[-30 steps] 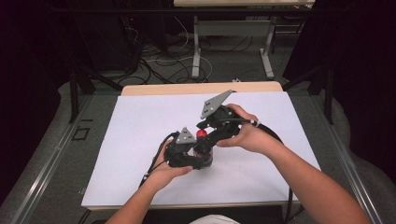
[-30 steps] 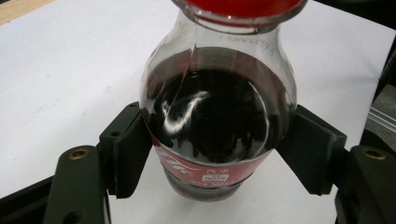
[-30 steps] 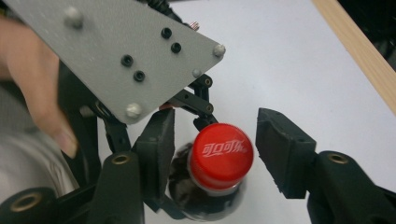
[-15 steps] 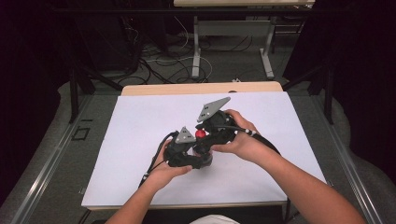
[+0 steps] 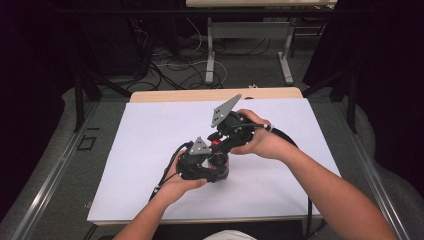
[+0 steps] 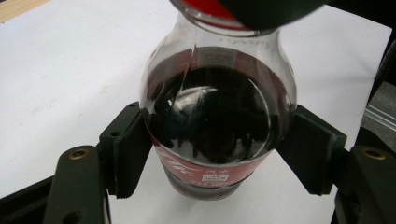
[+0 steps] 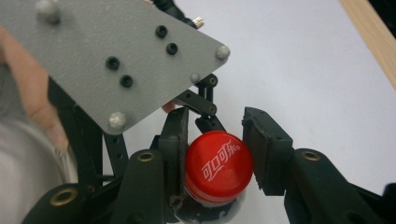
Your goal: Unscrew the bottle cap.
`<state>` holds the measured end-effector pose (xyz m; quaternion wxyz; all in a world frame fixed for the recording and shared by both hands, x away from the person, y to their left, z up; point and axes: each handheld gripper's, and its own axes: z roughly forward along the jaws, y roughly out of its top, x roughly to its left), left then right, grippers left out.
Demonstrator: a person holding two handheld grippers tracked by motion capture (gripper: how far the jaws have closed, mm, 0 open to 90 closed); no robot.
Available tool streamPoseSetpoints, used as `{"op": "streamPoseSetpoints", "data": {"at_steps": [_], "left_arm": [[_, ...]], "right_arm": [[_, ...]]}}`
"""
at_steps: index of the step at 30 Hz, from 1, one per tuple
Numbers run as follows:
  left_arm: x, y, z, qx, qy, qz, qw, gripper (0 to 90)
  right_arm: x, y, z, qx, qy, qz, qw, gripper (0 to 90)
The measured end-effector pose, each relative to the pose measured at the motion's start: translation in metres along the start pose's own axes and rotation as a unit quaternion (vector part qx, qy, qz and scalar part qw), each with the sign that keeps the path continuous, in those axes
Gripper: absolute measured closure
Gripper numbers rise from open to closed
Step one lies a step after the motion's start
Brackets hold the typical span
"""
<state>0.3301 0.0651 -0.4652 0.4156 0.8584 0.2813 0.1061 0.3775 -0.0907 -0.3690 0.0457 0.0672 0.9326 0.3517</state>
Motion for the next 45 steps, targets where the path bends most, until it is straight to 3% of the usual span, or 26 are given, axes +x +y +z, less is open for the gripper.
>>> {"op": "streamPoseSetpoints", "data": {"at_steps": [2,6,8,12,21,22,38,42,45], "left_arm": [[0.001,0.000,0.001,0.003,0.000,0.003,1.0000,30.6],[0.002,-0.001,0.000,0.016,-0.006,0.000,0.9999,30.6],[0.003,-0.002,0.002,0.004,0.004,0.000,1.0000,30.5],[0.007,-0.003,0.002,0.004,0.004,-0.007,1.0000,30.5],[0.019,-0.006,-0.001,0.003,0.016,-0.029,0.9995,30.5],[0.020,-0.006,-0.002,0.003,0.018,-0.032,0.9993,30.5],[0.035,-0.008,-0.011,-0.011,0.037,-0.049,0.9980,30.5],[0.037,-0.008,-0.014,-0.010,0.041,-0.051,0.9978,30.5],[0.037,-0.008,-0.014,-0.014,0.044,-0.055,0.9974,30.5]], "right_arm": [[-0.002,0.001,-0.001,0.008,0.007,-0.008,0.9999,61.4],[-0.001,0.004,-0.006,0.007,-0.002,-0.018,0.9998,61.4],[-0.001,0.004,-0.007,0.002,-0.008,-0.018,0.9998,61.4],[-0.002,0.003,-0.011,-0.003,-0.015,0.002,0.9999,61.4],[-0.003,-0.003,-0.014,-0.009,-0.017,0.016,0.9997,61.4],[-0.005,-0.004,-0.014,-0.014,-0.020,0.007,0.9997,61.4],[-0.002,-0.030,-0.014,-0.023,-0.051,0.061,0.9966,61.4],[0.001,-0.037,-0.013,-0.025,-0.064,0.091,0.9934,61.3],[0.003,-0.044,-0.011,-0.022,-0.091,0.107,0.9898,61.3]]}}
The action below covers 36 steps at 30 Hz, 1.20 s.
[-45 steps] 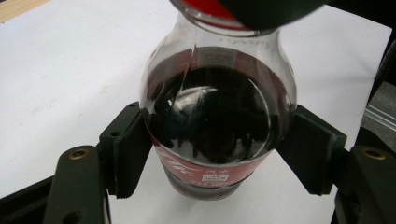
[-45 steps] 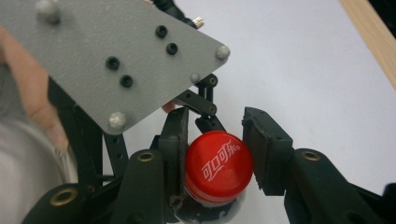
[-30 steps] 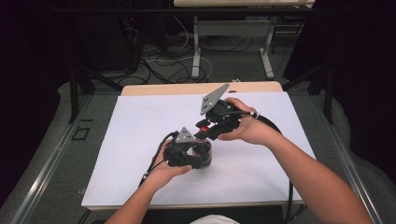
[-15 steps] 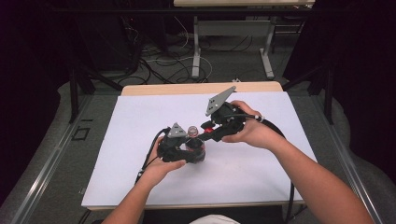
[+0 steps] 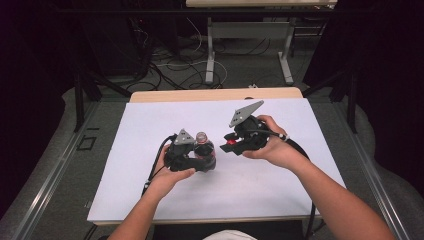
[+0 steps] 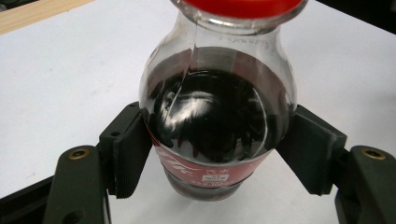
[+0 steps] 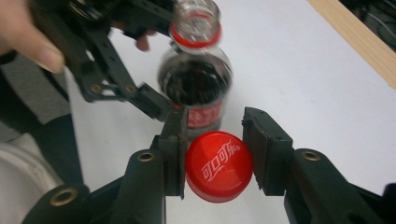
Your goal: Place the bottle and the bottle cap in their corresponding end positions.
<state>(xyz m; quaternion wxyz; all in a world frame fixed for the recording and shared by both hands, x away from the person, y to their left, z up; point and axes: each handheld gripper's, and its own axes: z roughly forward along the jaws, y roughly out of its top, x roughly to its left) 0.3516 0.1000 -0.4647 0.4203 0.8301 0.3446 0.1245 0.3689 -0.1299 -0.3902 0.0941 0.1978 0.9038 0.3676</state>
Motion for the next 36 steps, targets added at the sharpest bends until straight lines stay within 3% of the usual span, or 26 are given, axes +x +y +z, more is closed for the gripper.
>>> {"op": "streamPoseSetpoints", "data": {"at_steps": [1,3,10,11,14,17,22,27,29,31,36], "left_arm": [[-0.001,0.000,0.000,-0.004,-0.001,-0.010,0.9999,30.5],[0.002,-0.001,0.000,-0.001,0.001,-0.003,1.0000,30.5],[0.004,-0.001,0.001,-0.002,0.006,-0.013,0.9999,30.5],[0.005,0.000,0.001,0.000,0.008,-0.007,0.9999,30.5],[0.006,0.002,0.001,-0.002,0.011,-0.012,0.9999,30.5],[0.010,0.006,0.001,-0.006,0.015,-0.009,0.9998,30.5],[0.017,0.018,0.004,-0.013,0.028,-0.016,0.9994,30.5],[0.026,0.035,0.013,-0.022,0.030,-0.025,0.9990,30.5],[0.028,0.040,0.020,-0.031,0.030,-0.038,0.9983,30.5],[0.031,0.046,0.026,-0.025,0.032,-0.032,0.9987,30.5],[0.032,0.055,0.047,-0.025,0.029,-0.044,0.9983,30.5]], "right_arm": [[0.000,-0.003,0.000,0.001,-0.001,0.000,1.0000,61.3],[-0.001,-0.008,0.003,0.000,-0.005,0.008,1.0000,61.3],[0.002,-0.029,0.011,0.005,-0.026,0.045,0.9986,61.3],[0.002,-0.032,0.012,0.010,-0.022,0.048,0.9985,61.3],[0.003,-0.041,0.016,0.008,-0.025,0.053,0.9982,61.3],[0.003,-0.050,0.019,0.009,-0.023,0.062,0.9978,61.3],[-0.005,-0.065,0.024,-0.004,-0.041,0.086,0.9954,61.3],[-0.011,-0.078,0.027,-0.005,-0.056,0.102,0.9932,61.3],[-0.013,-0.082,0.027,-0.005,-0.058,0.107,0.9926,61.3],[-0.014,-0.085,0.029,-0.008,-0.062,0.110,0.9920,61.3],[-0.013,-0.090,0.032,-0.008,-0.069,0.108,0.9917,61.3]]}}
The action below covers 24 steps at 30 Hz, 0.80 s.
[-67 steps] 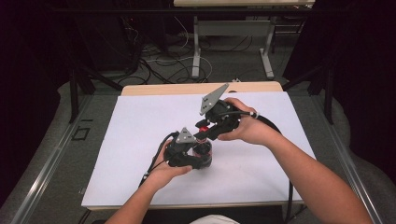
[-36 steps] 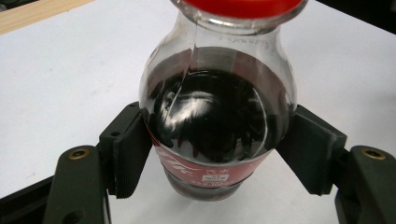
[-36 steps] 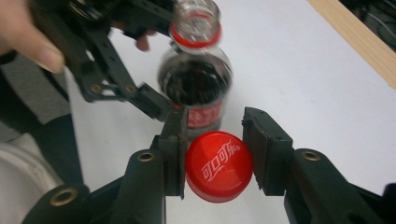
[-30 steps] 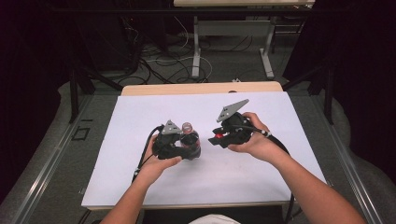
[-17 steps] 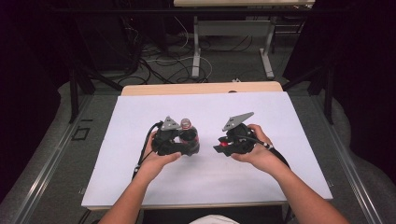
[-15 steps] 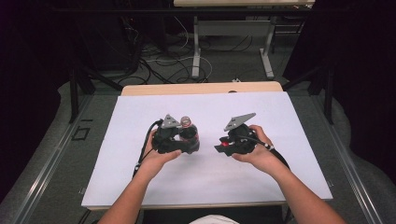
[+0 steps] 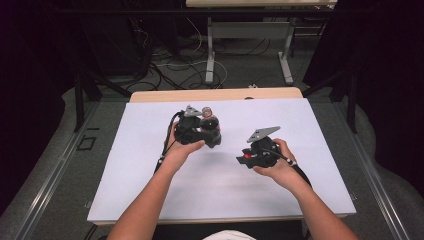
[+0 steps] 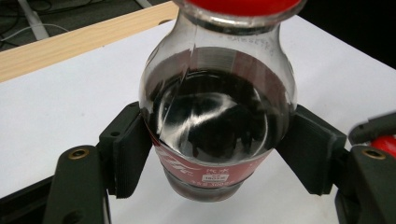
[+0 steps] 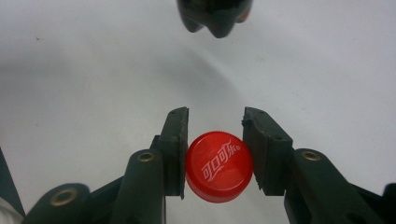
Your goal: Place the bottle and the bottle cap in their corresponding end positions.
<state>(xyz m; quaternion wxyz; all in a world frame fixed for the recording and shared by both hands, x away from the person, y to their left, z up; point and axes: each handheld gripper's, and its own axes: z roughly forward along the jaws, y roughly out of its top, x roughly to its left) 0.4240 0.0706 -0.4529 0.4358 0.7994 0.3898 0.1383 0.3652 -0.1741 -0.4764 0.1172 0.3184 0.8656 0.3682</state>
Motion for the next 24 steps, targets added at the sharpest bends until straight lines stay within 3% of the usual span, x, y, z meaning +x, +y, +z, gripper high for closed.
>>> {"op": "streamPoseSetpoints", "data": {"at_steps": [2,4,6,13,24], "left_arm": [[-0.001,0.002,0.009,-0.003,0.001,-0.003,1.0000,30.5],[-0.001,0.002,0.018,-0.001,0.005,0.000,1.0000,30.5],[0.000,0.003,0.025,0.011,0.007,-0.002,0.9999,30.5],[0.003,0.003,0.049,0.020,0.018,0.005,0.9996,30.5],[0.004,-0.003,0.067,0.031,0.032,0.008,0.9990,30.4]], "right_arm": [[0.000,-0.001,0.000,0.006,0.006,0.004,1.0000,61.3],[0.001,-0.002,0.002,-0.005,0.006,0.011,0.9999,61.3],[0.002,-0.003,0.003,-0.002,0.009,0.014,0.9999,61.3],[0.001,-0.005,0.007,0.003,0.009,0.013,0.9999,61.3],[0.001,-0.003,0.010,0.003,0.008,0.013,0.9999,61.3]]}}
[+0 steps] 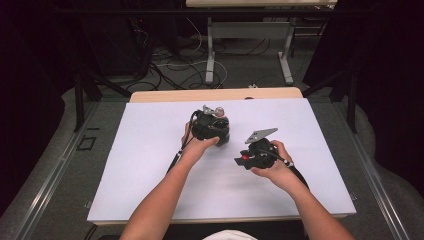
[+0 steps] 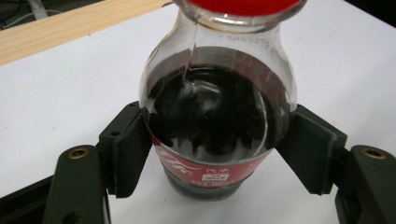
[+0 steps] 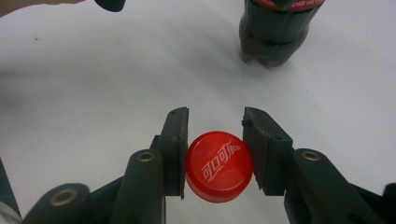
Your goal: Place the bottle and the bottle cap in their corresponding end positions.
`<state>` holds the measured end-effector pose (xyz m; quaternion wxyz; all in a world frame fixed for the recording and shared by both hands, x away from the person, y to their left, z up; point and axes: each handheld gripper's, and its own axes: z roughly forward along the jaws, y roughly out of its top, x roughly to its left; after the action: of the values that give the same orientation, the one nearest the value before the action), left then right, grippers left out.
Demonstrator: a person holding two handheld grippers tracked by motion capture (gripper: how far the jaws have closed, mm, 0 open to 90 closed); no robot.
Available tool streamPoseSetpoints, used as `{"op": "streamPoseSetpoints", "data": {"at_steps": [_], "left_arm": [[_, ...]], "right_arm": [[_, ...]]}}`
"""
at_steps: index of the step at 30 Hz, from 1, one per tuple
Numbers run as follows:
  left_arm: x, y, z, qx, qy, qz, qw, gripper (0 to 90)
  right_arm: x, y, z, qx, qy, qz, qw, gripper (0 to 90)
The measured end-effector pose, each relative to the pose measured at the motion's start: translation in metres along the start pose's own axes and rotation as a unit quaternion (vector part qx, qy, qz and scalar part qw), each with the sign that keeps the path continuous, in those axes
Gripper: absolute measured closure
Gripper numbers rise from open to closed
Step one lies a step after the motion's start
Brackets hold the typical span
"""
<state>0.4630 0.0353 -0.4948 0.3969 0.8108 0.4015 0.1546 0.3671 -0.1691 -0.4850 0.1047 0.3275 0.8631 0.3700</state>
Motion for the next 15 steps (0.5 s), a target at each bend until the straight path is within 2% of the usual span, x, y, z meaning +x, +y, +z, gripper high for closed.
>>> {"op": "streamPoseSetpoints", "data": {"at_steps": [3,4,6,9,11,12,14,15], "left_arm": [[-0.0020,-0.0038,0.0032,0.006,-0.004,-0.007,1.0000,30.4],[-0.0018,-0.0054,0.0037,0.010,-0.004,0.001,0.9999,30.3],[-0.0041,-0.0083,0.0046,-0.002,-0.005,0.000,1.0000,30.2],[-0.0058,-0.0102,0.0038,-0.001,-0.002,0.014,0.9999,29.9],[-0.0065,-0.0110,0.0038,-0.003,-0.001,0.011,0.9999,29.7],[-0.0063,-0.0111,0.0035,-0.001,-0.003,0.011,0.9999,29.6],[-0.0064,-0.0113,0.0036,0.000,-0.003,0.011,0.9999,29.3],[-0.0064,-0.0113,0.0036,0.000,-0.003,0.010,0.9999,29.2]], "right_arm": [[0.0000,0.0000,0.0002,0.000,0.000,0.001,1.0000,61.3],[-0.0002,-0.0002,0.0011,-0.003,0.000,0.000,1.0000,61.3],[-0.0008,-0.0001,0.0010,0.002,0.002,0.000,1.0000,61.3],[-0.0010,0.0000,0.0032,0.001,0.002,0.001,1.0000,61.3],[-0.0010,0.0008,0.0044,0.008,0.007,-0.003,0.9999,61.3],[-0.0001,0.0007,0.0062,0.001,-0.001,-0.001,1.0000,61.3],[0.0005,0.0016,0.0070,0.010,0.007,-0.008,0.9999,61.3],[0.0017,0.0021,0.0090,0.003,0.006,-0.004,1.0000,61.3]]}}
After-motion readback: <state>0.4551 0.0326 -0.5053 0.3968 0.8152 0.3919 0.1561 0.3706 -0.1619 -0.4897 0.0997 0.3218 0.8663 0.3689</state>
